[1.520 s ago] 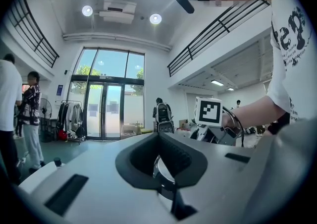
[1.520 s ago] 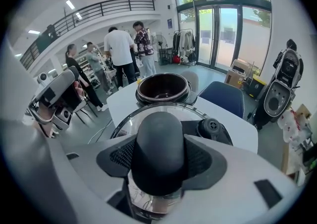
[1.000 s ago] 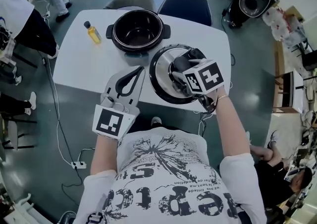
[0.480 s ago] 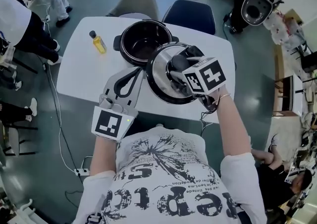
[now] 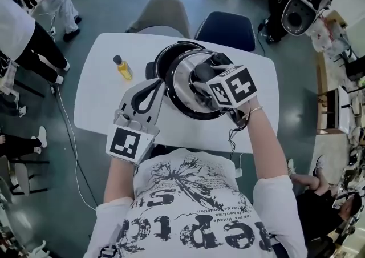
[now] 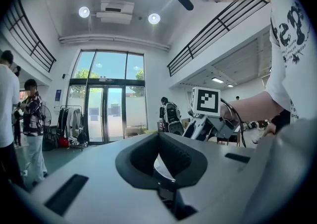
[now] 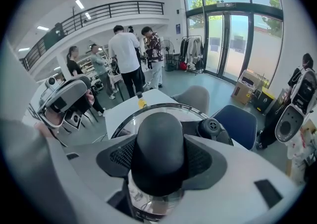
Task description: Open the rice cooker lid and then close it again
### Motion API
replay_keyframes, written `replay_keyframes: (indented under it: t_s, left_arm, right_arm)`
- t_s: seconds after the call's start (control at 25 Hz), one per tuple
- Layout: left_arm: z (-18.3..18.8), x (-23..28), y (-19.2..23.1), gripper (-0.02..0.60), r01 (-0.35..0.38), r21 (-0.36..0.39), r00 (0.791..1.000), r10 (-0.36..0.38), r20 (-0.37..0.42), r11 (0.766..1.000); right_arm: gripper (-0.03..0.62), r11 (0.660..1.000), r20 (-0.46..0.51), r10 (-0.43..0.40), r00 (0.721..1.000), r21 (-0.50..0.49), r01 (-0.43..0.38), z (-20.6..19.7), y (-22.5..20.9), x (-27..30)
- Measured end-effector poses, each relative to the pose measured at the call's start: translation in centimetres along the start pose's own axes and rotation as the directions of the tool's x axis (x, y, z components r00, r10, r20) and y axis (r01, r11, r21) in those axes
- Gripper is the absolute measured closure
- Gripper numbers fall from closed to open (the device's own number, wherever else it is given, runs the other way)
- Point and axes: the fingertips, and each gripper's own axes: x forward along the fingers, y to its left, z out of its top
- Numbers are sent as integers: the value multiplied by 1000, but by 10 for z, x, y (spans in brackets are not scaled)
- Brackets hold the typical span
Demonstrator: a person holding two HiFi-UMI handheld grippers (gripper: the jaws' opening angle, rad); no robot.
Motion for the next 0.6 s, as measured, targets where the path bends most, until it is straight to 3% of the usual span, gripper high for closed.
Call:
replay_keyframes:
  t_s: [0.6]
  left_arm:
    - [-23, 22, 110, 568, 60, 11, 998, -60, -15, 998]
  right_arm:
    - [301, 996, -68, -53, 996, 64, 57, 70, -10, 89]
